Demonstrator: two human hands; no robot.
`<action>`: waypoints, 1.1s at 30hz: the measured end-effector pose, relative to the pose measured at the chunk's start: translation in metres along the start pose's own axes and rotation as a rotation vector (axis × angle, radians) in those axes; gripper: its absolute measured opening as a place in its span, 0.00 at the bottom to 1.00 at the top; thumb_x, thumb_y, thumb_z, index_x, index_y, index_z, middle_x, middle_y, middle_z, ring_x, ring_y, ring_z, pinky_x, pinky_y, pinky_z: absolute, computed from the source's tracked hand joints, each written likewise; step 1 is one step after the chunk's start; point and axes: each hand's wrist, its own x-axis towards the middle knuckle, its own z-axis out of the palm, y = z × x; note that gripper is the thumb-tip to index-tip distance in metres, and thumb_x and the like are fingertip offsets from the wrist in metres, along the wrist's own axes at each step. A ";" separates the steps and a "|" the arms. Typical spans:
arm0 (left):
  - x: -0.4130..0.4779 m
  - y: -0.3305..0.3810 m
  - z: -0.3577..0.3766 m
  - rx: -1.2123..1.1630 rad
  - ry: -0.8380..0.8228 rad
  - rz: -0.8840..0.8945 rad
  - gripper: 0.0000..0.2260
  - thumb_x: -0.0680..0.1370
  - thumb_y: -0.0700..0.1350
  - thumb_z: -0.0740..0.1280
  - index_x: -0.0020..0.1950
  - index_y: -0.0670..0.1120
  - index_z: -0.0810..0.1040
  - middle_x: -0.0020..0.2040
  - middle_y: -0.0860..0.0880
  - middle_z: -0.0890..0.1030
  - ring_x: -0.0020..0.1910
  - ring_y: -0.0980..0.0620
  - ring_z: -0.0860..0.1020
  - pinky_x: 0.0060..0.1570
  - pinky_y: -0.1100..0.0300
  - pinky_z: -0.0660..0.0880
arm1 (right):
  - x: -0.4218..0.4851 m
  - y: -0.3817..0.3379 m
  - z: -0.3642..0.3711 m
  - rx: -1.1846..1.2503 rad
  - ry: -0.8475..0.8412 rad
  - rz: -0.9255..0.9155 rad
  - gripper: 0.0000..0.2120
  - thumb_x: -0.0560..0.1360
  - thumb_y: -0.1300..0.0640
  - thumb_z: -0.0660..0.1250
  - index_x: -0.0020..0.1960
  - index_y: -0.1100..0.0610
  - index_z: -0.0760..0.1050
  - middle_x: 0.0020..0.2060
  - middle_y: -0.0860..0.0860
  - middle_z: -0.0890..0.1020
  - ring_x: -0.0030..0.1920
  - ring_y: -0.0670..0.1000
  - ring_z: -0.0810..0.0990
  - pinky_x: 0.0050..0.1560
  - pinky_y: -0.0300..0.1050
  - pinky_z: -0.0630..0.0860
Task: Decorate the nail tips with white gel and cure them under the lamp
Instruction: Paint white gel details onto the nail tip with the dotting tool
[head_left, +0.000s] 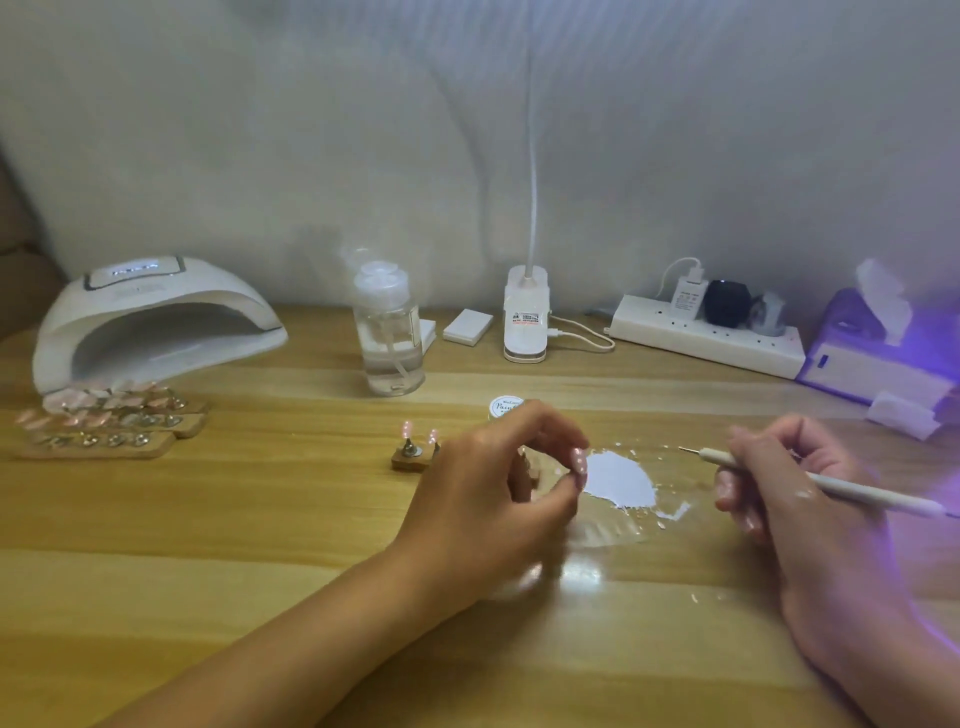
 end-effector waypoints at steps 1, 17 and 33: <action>0.004 0.000 -0.006 0.000 0.023 -0.015 0.08 0.73 0.41 0.72 0.45 0.54 0.79 0.40 0.63 0.81 0.25 0.58 0.71 0.30 0.68 0.65 | 0.001 0.001 -0.001 -0.001 -0.003 0.023 0.16 0.79 0.62 0.65 0.35 0.53 0.66 0.22 0.53 0.76 0.20 0.44 0.64 0.21 0.31 0.63; 0.023 -0.028 -0.044 0.497 -0.039 -0.151 0.08 0.69 0.53 0.73 0.34 0.64 0.76 0.49 0.66 0.77 0.56 0.62 0.68 0.53 0.60 0.53 | 0.002 0.006 0.000 -0.110 -0.100 0.083 0.16 0.78 0.60 0.67 0.34 0.54 0.66 0.24 0.55 0.76 0.21 0.43 0.68 0.22 0.31 0.64; 0.021 -0.038 -0.041 0.591 -0.076 -0.103 0.08 0.69 0.56 0.73 0.33 0.65 0.75 0.52 0.69 0.72 0.59 0.61 0.65 0.56 0.62 0.47 | 0.002 0.006 0.000 -0.128 -0.139 0.059 0.17 0.78 0.61 0.66 0.32 0.52 0.68 0.23 0.54 0.76 0.21 0.44 0.67 0.22 0.31 0.63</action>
